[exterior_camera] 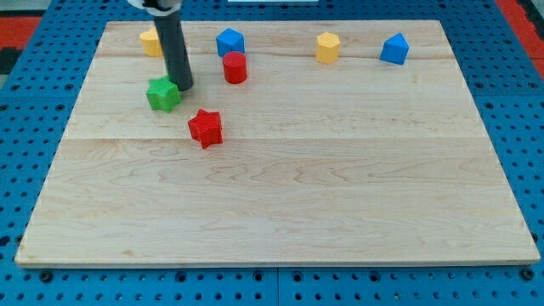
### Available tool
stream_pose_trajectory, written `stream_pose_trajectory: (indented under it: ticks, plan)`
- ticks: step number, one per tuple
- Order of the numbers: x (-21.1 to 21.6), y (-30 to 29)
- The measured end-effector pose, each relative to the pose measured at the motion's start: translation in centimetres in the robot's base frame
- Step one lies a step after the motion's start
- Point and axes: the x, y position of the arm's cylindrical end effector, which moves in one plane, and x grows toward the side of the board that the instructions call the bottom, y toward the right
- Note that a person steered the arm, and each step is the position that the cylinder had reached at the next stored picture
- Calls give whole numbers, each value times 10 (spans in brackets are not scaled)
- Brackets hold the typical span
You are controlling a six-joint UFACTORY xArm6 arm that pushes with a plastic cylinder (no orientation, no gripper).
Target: Move the yellow hexagon to the top side of the red star
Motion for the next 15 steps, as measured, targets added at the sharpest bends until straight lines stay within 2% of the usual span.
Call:
stream_pose_trajectory:
  ticks: [1, 2, 4, 5, 6, 7, 8, 9, 12, 13, 14, 15]
  plan:
    - [-22, -4]
    - [-6, -8]
    - [16, 132]
    - [-15, 166]
    - [-59, 133]
    - [-96, 165]
    - [-101, 227]
    - [-97, 260]
    - [-21, 294]
    - [-21, 220]
    - [-5, 179]
    - [5, 222]
